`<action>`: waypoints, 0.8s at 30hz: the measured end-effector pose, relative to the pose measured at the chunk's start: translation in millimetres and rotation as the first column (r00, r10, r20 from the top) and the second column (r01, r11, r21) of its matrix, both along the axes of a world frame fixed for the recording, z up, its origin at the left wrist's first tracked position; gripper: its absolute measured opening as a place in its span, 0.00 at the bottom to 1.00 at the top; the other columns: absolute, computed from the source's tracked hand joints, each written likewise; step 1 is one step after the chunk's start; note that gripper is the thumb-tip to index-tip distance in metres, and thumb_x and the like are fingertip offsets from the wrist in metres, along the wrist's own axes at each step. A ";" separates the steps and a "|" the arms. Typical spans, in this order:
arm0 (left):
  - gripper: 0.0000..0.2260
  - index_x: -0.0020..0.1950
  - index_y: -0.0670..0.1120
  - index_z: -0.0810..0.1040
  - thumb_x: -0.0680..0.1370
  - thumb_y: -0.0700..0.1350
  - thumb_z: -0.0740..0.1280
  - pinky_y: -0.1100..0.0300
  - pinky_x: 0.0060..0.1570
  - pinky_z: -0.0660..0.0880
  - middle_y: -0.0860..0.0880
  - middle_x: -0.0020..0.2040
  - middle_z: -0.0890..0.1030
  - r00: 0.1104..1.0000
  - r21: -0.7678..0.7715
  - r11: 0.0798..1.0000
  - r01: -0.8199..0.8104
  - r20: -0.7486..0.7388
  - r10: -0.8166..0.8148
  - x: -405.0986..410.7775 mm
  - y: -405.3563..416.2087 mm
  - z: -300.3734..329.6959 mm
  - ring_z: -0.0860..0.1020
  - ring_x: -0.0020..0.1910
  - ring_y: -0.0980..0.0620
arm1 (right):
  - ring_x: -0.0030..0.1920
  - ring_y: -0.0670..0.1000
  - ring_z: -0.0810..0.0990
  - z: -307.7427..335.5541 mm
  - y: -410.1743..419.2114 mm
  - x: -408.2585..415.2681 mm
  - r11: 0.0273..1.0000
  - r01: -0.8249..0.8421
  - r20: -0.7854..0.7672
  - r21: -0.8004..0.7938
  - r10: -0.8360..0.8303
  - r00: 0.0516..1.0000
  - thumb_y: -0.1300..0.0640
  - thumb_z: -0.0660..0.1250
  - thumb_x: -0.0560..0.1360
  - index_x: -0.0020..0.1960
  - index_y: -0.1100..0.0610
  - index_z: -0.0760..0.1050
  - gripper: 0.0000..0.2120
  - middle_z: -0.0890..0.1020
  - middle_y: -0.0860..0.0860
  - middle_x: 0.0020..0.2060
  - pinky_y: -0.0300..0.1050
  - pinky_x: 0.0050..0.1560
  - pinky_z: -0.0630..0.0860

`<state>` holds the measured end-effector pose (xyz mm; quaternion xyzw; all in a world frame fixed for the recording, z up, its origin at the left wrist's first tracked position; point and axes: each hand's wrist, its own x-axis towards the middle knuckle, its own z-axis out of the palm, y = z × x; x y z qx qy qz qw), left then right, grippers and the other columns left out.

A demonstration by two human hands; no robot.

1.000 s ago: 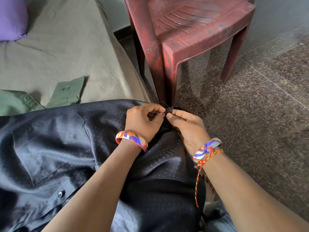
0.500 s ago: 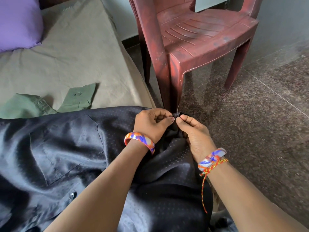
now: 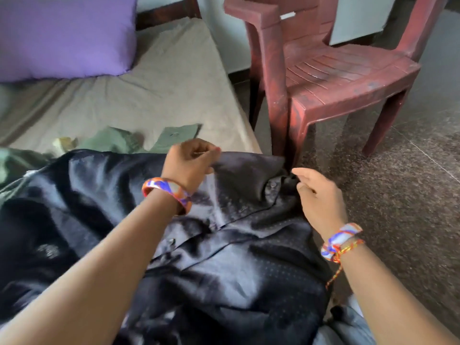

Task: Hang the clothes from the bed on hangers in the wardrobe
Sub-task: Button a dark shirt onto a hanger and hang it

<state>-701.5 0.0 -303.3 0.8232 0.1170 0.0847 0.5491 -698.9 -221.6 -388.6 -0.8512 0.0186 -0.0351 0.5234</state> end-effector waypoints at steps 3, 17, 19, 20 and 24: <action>0.07 0.32 0.52 0.79 0.70 0.44 0.72 0.46 0.47 0.77 0.52 0.29 0.78 0.997 0.125 0.989 -0.079 0.006 0.079 -49.5 46.3 19.5 0.74 0.32 0.53 | 0.57 0.59 0.77 19.2 3.2 -17.5 0.975 -0.007 0.039 -0.224 0.016 0.999 0.63 0.60 0.77 0.62 0.53 0.76 0.16 0.82 0.56 0.55 0.46 0.57 0.71; 0.08 0.40 0.47 0.82 0.67 0.50 0.70 0.74 0.43 0.70 0.45 0.53 0.79 0.946 0.584 0.758 -0.290 0.055 0.319 -282.7 161.8 14.2 0.77 0.50 0.53 | 0.43 0.39 0.80 83.0 139.2 -151.9 0.663 -0.694 0.080 -0.282 0.737 0.671 0.55 0.68 0.74 0.53 0.48 0.81 0.09 0.83 0.42 0.39 0.39 0.51 0.74; 0.14 0.40 0.45 0.83 0.67 0.53 0.65 0.78 0.43 0.69 0.44 0.54 0.79 0.964 0.607 0.770 -0.197 -0.021 0.263 -304.4 163.3 5.9 0.78 0.50 0.51 | 0.52 0.43 0.80 90.4 168.7 -176.6 0.504 -0.804 0.035 -0.316 0.853 0.521 0.50 0.66 0.75 0.57 0.46 0.79 0.11 0.84 0.43 0.49 0.43 0.58 0.72; 0.15 0.40 0.44 0.83 0.68 0.54 0.63 0.75 0.46 0.69 0.43 0.53 0.80 0.972 0.628 0.761 -0.163 -0.028 0.231 -315.1 164.5 4.5 0.80 0.49 0.50 | 0.56 0.45 0.78 94.4 182.0 -188.6 0.432 -0.830 0.007 -0.352 0.888 0.459 0.47 0.64 0.76 0.59 0.44 0.77 0.13 0.82 0.42 0.53 0.43 0.60 0.71; 0.10 0.42 0.48 0.81 0.70 0.50 0.63 0.70 0.50 0.69 0.47 0.49 0.81 0.938 0.644 0.685 -0.340 0.175 0.301 -365.1 178.8 13.5 0.77 0.48 0.56 | 0.60 0.50 0.76 92.0 212.9 -222.9 0.117 -0.698 -0.059 -0.707 0.973 0.222 0.41 0.34 0.72 0.63 0.45 0.71 0.33 0.80 0.45 0.57 0.46 0.59 0.70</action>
